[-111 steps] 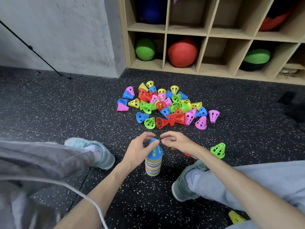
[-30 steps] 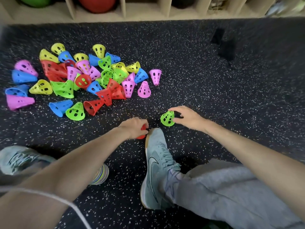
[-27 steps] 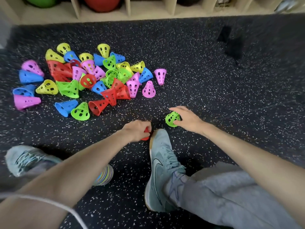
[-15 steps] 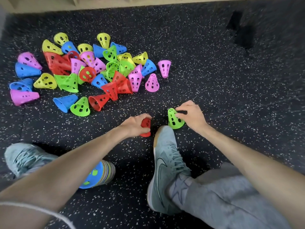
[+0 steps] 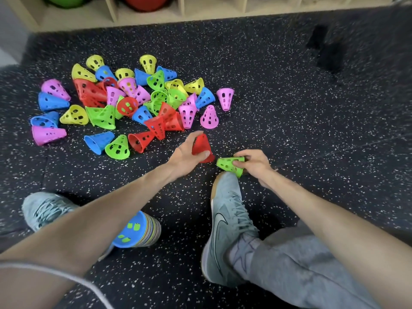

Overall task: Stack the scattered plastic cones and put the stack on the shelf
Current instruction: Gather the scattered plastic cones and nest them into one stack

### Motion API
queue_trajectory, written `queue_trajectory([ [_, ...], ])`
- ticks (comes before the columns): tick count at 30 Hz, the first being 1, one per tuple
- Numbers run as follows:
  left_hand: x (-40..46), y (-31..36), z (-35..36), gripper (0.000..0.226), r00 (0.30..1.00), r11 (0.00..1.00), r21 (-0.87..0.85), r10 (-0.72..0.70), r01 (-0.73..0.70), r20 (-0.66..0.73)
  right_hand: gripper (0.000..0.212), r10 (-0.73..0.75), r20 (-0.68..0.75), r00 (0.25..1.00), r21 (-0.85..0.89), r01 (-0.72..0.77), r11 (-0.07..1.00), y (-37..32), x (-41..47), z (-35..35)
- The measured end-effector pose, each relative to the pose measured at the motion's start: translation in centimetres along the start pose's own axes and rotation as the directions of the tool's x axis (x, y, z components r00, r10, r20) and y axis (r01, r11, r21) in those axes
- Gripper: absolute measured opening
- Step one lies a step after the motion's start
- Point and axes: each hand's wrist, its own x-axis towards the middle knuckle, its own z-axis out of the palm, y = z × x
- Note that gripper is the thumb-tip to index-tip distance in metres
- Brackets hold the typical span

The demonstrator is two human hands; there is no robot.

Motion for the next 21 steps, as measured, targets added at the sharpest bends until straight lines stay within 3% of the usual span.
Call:
queue_trajectory([
  [4,-0.7,1.4,0.1,0.064,0.987,0.976,-0.199,0.066,-0.094,-0.145,0.034,-0.037,0.042,0.998,0.177,0.029,0.984,-3.7,-2.1,-1.5],
  [9,-2.9,4.7,-1.3,0.069,0.937,0.928,-0.295,0.128,-0.228,-0.324,0.030,-0.138,0.096,0.986,0.205,0.117,0.972,-8.7,-5.7,-3.8],
  [15,-8.1,9.0,-3.2,0.090,0.907,0.897,-0.234,0.302,-0.375,-0.294,0.039,-0.259,0.227,0.939,0.323,0.178,0.929,-13.5,-12.0,-4.5],
  [21,-12.9,12.9,-4.1,0.087,0.795,0.814,-0.173,0.457,-0.555,-0.398,0.039,-0.369,0.262,0.892,0.313,0.283,0.906,-17.5,-17.2,-6.6],
])
